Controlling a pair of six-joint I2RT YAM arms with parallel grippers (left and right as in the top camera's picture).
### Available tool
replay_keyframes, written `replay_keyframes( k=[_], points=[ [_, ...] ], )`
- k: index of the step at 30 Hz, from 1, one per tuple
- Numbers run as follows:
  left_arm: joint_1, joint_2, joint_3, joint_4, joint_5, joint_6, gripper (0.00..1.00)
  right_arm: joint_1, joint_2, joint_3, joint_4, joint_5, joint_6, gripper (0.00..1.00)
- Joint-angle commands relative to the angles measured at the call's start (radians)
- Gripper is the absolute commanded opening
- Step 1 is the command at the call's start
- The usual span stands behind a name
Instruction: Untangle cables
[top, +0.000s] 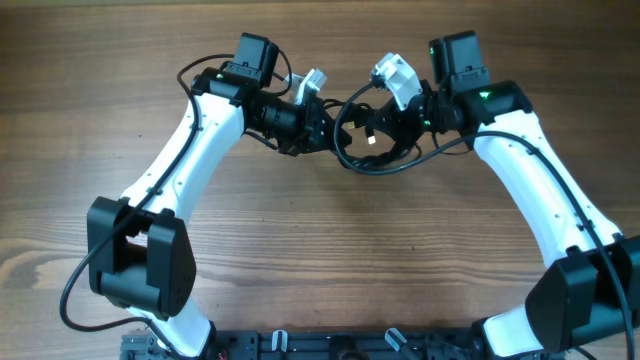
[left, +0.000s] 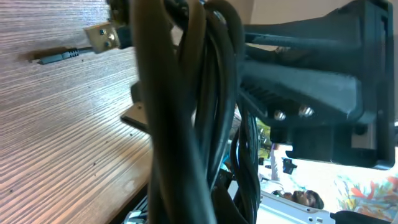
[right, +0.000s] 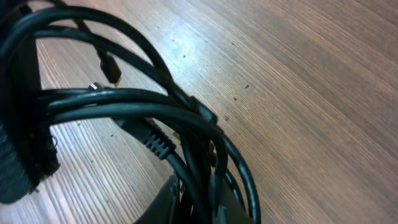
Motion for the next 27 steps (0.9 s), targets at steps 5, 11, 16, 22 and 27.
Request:
replay_keyframes(
  k=[5, 11, 16, 22, 27],
  points=[
    [0.0, 0.0, 0.003, 0.006, 0.023, 0.032, 0.04, -0.005, -0.015, 0.016, 0.041, -0.023, 0.2, 0.04],
    [0.0, 0.0, 0.003, 0.006, -0.219, 0.031, 0.04, -0.08, -0.114, 0.027, 0.026, -0.196, 0.256, 0.04],
    [0.0, 0.0, 0.003, 0.008, -0.401, 0.032, 0.04, -0.178, -0.139, 0.026, -0.032, -0.359, 0.254, 0.04],
    [0.0, 0.0, 0.003, 0.035, -0.47, 0.032, 0.04, -0.226, -0.138, 0.026, -0.054, -0.415, 0.253, 0.04],
    [-0.001, 0.0, 0.003, 0.095, -0.403, 0.087, 0.04, -0.204, -0.135, 0.026, -0.049, -0.391, 0.349, 0.25]
  ],
)
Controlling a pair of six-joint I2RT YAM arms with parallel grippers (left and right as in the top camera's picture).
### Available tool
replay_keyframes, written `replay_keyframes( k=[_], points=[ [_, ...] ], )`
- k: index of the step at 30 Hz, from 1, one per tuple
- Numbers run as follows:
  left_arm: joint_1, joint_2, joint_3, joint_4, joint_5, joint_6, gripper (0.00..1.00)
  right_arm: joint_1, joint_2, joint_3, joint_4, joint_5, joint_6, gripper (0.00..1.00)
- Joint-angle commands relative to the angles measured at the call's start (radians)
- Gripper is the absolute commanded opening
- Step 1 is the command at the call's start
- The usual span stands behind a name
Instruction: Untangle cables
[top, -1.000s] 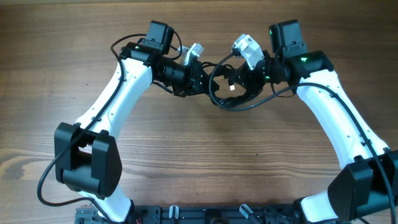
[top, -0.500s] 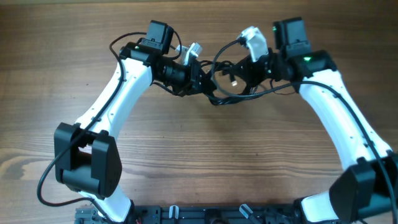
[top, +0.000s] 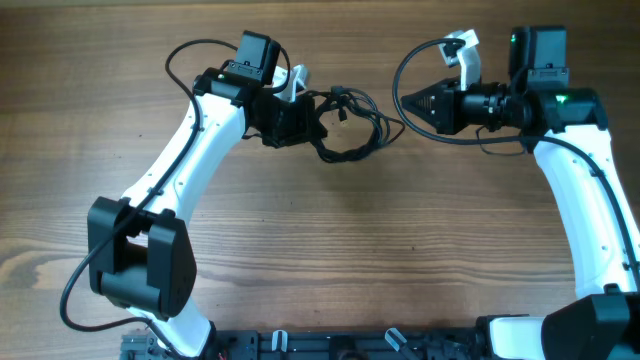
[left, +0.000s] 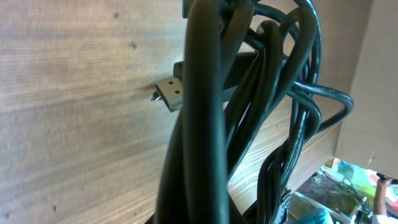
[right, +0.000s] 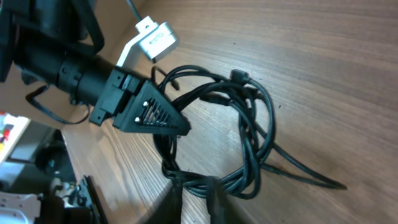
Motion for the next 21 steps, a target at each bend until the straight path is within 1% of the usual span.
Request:
replay_keyframes(
  k=[1, 2, 5, 6, 8, 12, 13, 15, 18, 21],
  points=[
    [0.005, 0.0, 0.003, 0.052, 0.084, 0.097, 0.04, 0.026, -0.003, 0.023, 0.024, 0.006, 0.157, 0.29],
    [0.005, 0.0, 0.003, 0.071, 0.112, 0.099, 0.04, 0.036, -0.003, 0.022, 0.042, 0.022, 0.236, 0.35],
    [0.005, 0.0, 0.003, 0.098, 0.13, 0.091, 0.04, 0.065, -0.003, 0.022, 0.091, 0.08, 0.438, 0.36],
    [0.005, 0.0, 0.003, 0.102, 0.134, 0.085, 0.04, 0.079, -0.002, 0.022, 0.109, 0.12, 0.537, 0.36],
    [0.005, 0.0, 0.003, 0.101, 0.134, 0.023, 0.04, 0.109, -0.002, 0.022, 0.139, 0.171, 0.681, 0.36],
    [0.005, 0.0, 0.003, 0.105, 0.134, -0.138, 0.04, 0.19, 0.011, 0.022, 0.187, 0.277, 0.923, 0.33],
    [0.005, 0.0, 0.003, 0.106, 0.134, -0.167, 0.04, 0.209, 0.017, 0.022, 0.193, 0.306, 0.97, 0.33],
    [0.003, 0.0, 0.003, 0.114, 0.134, -0.208, 0.04, 0.248, 0.033, 0.022, 0.196, 0.379, 1.089, 0.28],
    [-0.008, 0.0, 0.003, 0.132, 0.134, -0.225, 0.04, 0.292, 0.064, 0.019, 0.196, 0.478, 1.248, 0.25],
    [-0.023, 0.0, 0.003, 0.147, 0.134, -0.225, 0.04, 0.307, 0.098, 0.018, 0.199, 0.525, 1.338, 0.18]
  ],
)
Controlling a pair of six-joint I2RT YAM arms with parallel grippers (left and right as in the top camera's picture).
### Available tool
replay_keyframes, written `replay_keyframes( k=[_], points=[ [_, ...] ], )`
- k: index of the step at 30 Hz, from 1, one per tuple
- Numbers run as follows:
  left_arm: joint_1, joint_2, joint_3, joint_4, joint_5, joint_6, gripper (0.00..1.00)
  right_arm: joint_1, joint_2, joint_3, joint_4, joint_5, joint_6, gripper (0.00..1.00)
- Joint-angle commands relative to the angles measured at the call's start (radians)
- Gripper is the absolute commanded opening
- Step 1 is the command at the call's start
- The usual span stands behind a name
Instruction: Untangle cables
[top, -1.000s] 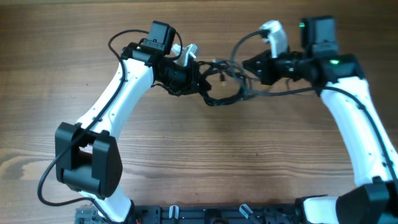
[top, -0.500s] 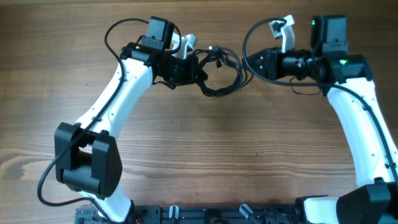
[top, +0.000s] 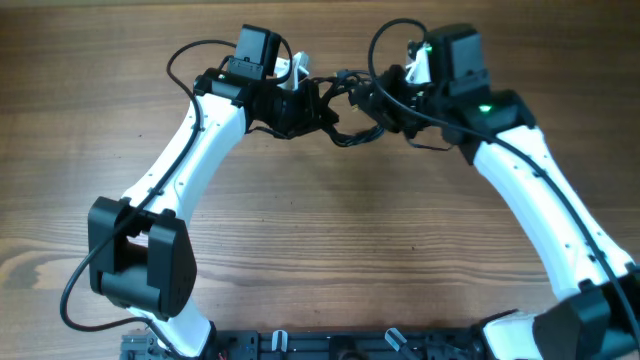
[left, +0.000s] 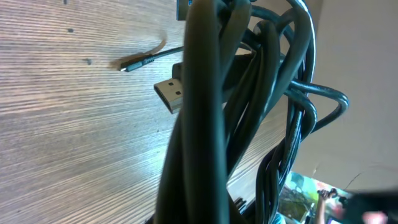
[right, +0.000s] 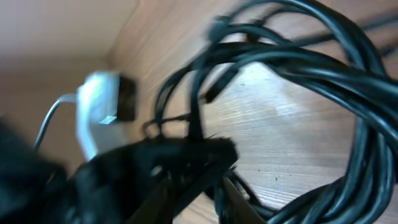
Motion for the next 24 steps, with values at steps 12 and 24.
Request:
replay_keyframes(
  k=[12, 24],
  points=[
    [-0.063, 0.0, 0.003, 0.016, 0.036, -0.034, 0.04, 0.01, 0.176, 0.018, 0.118, 0.22, 0.223, 0.17],
    [-0.069, 0.0, 0.003, 0.021, 0.156, 0.051, 0.04, -0.004, 0.19, 0.014, 0.181, 0.238, 0.094, 0.25]
  ],
)
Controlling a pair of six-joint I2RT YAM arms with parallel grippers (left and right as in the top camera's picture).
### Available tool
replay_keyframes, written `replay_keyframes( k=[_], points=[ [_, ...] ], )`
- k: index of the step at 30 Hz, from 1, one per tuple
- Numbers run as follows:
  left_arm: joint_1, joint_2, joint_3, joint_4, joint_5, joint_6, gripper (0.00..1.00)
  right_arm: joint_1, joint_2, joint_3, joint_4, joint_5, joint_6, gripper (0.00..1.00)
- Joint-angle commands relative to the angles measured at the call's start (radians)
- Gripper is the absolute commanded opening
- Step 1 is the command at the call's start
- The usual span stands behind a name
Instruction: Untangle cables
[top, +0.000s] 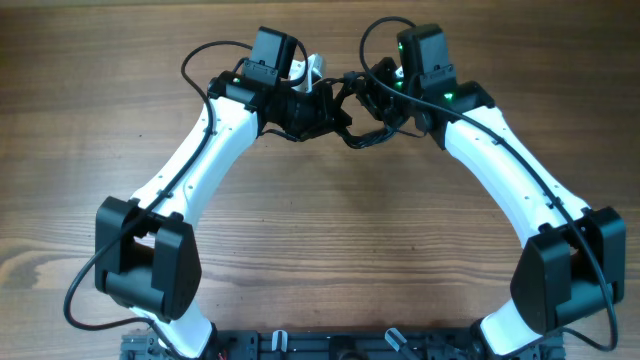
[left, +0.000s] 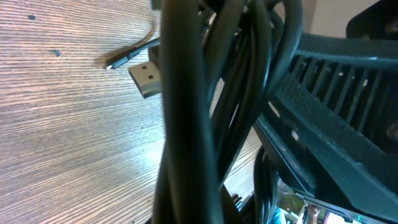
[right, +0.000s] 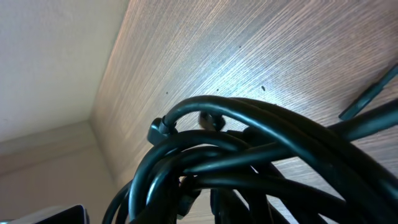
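Note:
A tangle of black cables (top: 362, 132) hangs between my two grippers at the back middle of the table. My left gripper (top: 325, 115) is shut on the bundle (left: 205, 112), which runs straight down the left wrist view and hides the fingers. A silver USB plug (left: 144, 76) and a thin plug (left: 118, 61) stick out of it over the wood. My right gripper (top: 385, 108) is pushed into the same tangle from the right. Its ribbed body (left: 336, 93) fills the right of the left wrist view. Looped cables (right: 261, 162) cover its fingers.
The wooden table (top: 320, 250) stretches bare in front of the arms. A black rail (top: 330, 345) runs along the front edge between the two arm bases. Each arm's own cable loops above its wrist at the back.
Both grippers have shifted a little to the right with the tangle between them. The right gripper is deeper in the bundle, and its body now shows close in the left wrist view.
At first both grippers were in the tangle at the back middle. Then the right gripper stood off to the right, and the bundle stayed with the left gripper. After that the right gripper was back at the bundle, where it is now.

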Motion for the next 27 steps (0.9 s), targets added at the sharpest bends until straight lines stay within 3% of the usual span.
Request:
replay_keyframes(
  k=[1, 20, 22, 27],
  points=[
    [-0.014, -0.001, 0.003, -0.005, 0.172, 0.096, 0.04, -0.014, 0.028, 0.015, 0.016, 0.069, -0.057, 0.25],
    [-0.014, -0.001, 0.003, 0.05, 0.378, 0.109, 0.04, -0.014, 0.102, 0.015, 0.118, 0.043, -0.134, 0.33],
    [-0.014, -0.001, 0.003, 0.052, 0.411, 0.109, 0.04, -0.014, 0.102, 0.015, 0.146, 0.042, -0.166, 0.29],
    [-0.014, -0.001, 0.003, 0.052, 0.432, 0.109, 0.04, -0.021, 0.102, 0.015, 0.16, 0.024, -0.237, 0.04]
  ],
)
